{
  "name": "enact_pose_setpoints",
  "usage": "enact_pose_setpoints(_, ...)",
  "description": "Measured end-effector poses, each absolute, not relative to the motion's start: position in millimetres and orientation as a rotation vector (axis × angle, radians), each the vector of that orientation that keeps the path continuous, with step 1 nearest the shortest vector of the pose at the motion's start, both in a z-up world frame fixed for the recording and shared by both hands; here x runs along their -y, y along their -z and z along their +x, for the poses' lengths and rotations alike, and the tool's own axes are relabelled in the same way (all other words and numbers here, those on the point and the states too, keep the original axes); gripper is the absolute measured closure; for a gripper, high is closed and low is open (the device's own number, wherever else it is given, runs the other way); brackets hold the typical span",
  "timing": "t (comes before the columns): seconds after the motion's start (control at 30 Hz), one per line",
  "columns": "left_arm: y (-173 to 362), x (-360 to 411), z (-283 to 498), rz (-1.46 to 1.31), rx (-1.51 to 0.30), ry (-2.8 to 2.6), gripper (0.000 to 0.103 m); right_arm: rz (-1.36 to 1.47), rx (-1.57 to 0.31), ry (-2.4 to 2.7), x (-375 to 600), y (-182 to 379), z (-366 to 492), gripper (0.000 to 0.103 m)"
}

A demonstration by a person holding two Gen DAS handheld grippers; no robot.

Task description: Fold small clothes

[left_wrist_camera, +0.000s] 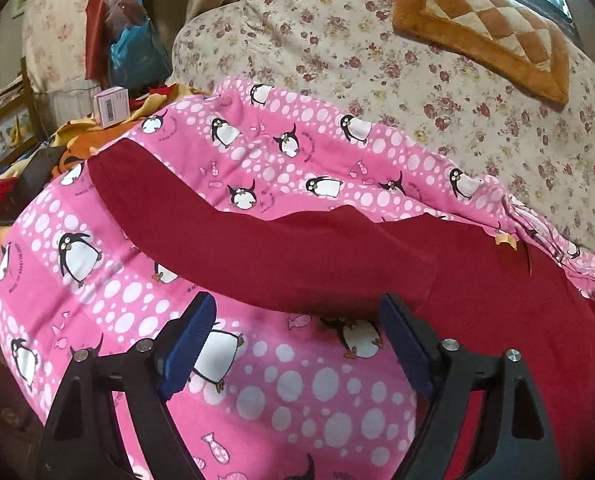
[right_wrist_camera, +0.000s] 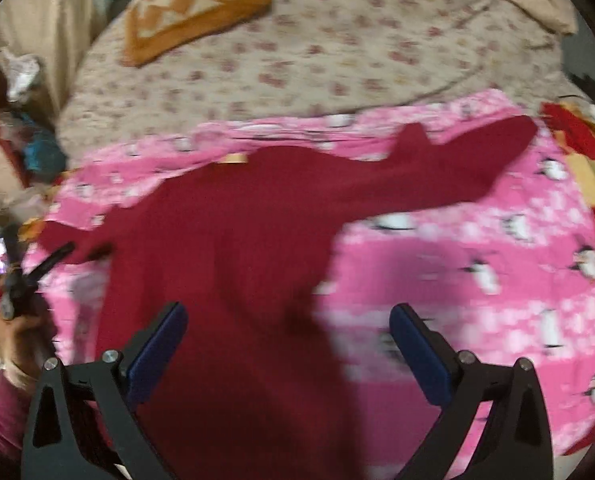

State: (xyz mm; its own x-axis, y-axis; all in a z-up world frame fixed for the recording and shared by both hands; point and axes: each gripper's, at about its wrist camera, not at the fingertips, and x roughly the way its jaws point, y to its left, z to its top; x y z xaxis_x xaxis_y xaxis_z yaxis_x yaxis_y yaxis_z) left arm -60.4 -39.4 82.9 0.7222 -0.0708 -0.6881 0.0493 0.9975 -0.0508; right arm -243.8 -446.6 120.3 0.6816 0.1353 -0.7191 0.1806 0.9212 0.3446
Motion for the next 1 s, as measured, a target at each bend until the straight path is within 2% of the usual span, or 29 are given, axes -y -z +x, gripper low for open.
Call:
enact_pose_setpoints(0.47,-79,31,-61,-0.029,-0.78,0.044,0.036,0.281,-0.86,0.011,333,-75,-141,0.0)
enact_pose_setpoints(1.0,-75,42,-52,-0.016,-0.787,0.064,0.036,0.201,-0.852,0.058,316,-65,-119,0.0)
